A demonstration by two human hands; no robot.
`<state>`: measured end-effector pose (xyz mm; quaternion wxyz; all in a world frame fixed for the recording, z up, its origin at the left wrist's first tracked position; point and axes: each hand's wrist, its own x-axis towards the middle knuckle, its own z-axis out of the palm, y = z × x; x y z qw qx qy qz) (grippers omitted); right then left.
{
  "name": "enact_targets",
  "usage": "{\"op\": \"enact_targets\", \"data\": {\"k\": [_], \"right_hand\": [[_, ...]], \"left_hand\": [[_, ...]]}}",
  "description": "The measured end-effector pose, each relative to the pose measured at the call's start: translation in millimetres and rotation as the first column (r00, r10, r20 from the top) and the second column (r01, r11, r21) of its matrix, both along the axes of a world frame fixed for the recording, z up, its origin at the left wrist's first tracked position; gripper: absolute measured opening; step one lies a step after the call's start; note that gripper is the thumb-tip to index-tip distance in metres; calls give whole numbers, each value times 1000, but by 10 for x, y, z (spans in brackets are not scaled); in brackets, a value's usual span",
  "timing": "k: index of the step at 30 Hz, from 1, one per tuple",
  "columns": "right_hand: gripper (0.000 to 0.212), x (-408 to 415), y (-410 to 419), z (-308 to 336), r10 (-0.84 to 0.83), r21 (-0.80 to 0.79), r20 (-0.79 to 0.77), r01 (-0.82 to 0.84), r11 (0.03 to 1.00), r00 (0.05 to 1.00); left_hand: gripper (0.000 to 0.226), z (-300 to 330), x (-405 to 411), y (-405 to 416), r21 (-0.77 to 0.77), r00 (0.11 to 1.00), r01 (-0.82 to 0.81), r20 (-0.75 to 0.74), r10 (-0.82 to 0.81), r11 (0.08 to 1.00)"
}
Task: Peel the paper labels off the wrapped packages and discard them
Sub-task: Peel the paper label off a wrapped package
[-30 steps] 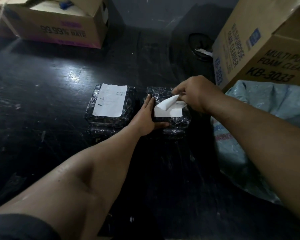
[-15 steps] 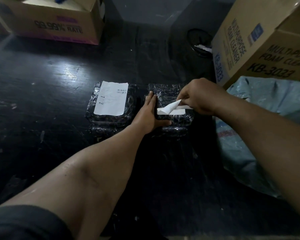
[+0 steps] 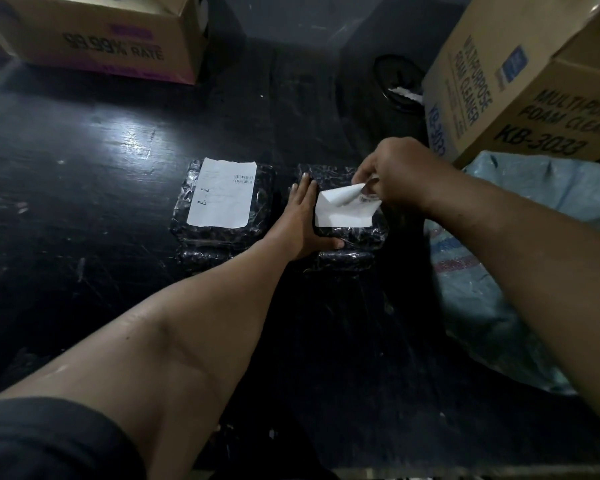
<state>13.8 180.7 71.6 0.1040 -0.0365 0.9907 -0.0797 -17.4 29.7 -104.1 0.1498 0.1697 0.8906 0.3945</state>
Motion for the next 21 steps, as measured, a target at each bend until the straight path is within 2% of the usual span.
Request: {"op": "enact_targets", "data": {"k": [4, 8, 13, 21], "right_hand": [[21, 54, 28, -1, 48, 11, -26, -48, 999, 999], [18, 105, 51, 8, 60, 12, 20, -60, 998, 998], [15, 172, 87, 22, 34, -13, 42, -33, 999, 999], [16, 189, 56, 42, -2, -1, 72, 2, 1000, 997]], "left_hand": [[137, -58, -5, -22, 43, 1000, -14, 4, 14, 999], [136, -93, 28, -30, 56, 1000, -13, -17, 14, 998], [134, -148, 52, -40, 56, 998, -15, -55, 18, 998], [134, -165, 49, -77, 56, 999, -38, -26, 40, 998]]}}
